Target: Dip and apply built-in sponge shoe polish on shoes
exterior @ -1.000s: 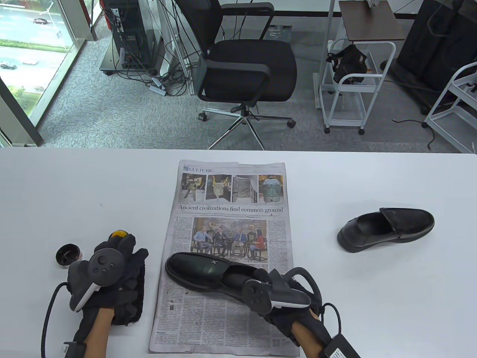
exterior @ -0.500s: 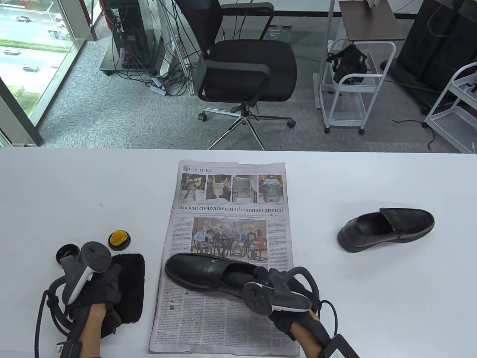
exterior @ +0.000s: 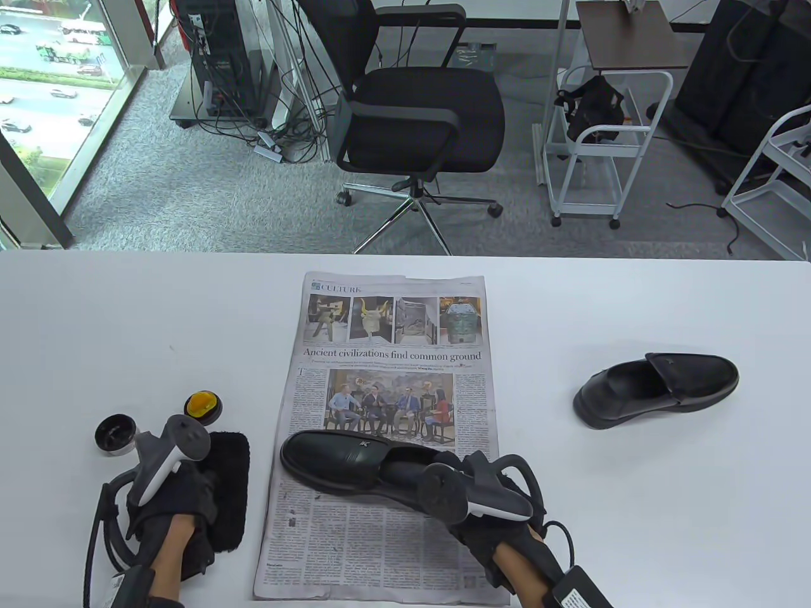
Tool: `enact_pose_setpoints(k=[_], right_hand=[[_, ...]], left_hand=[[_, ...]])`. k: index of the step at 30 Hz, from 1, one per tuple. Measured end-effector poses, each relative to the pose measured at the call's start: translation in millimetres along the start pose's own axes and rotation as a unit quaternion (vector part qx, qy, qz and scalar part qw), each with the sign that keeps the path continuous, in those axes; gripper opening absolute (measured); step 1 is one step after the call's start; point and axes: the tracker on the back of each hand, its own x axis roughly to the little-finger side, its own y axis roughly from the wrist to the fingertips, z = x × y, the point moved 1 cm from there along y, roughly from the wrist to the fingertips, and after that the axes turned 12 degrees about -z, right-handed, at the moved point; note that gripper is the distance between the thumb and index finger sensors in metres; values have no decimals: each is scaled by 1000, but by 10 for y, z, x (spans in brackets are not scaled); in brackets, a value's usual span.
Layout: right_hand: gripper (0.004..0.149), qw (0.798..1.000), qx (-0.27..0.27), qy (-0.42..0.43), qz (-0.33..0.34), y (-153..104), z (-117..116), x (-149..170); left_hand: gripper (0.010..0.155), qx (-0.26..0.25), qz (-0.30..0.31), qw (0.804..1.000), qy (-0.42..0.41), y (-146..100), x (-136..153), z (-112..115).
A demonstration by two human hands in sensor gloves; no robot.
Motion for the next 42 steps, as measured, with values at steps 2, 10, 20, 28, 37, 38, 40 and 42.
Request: enact_pose_setpoints(k=[2,10,20,28,37,38,40,42], right_hand=[[42,1000,0,1,0,-1,3,2],[43,1000,-1,13,3,15,-16,10],[42,1000,-3,25,3,18,-18,17],[42,1000,-2,24,2,18,-21,17],[41,1000,-2,24,1,23,-22,12],[41,1000,-2,25,2,23,-22,14],[41,1000,-2,26,2,23,-24,14],[41,1000,-2,26,2,25,-24,15]], left_hand=[[49,-9,2,1000,3,-27,-3,-39],[58,-171,89,981,-9,-526,-108,-451],[43,-340,356,865,-102,-1358,-879,-290],[42,-322,509,798,5,-1598,-1192,54],[53,-257,418,865,107,-1330,-1152,47],[52,-262,396,873,115,-1309,-1122,33],[52,-267,379,876,128,-1246,-1069,6],[51,-264,366,883,128,-1167,-1005,-19]])
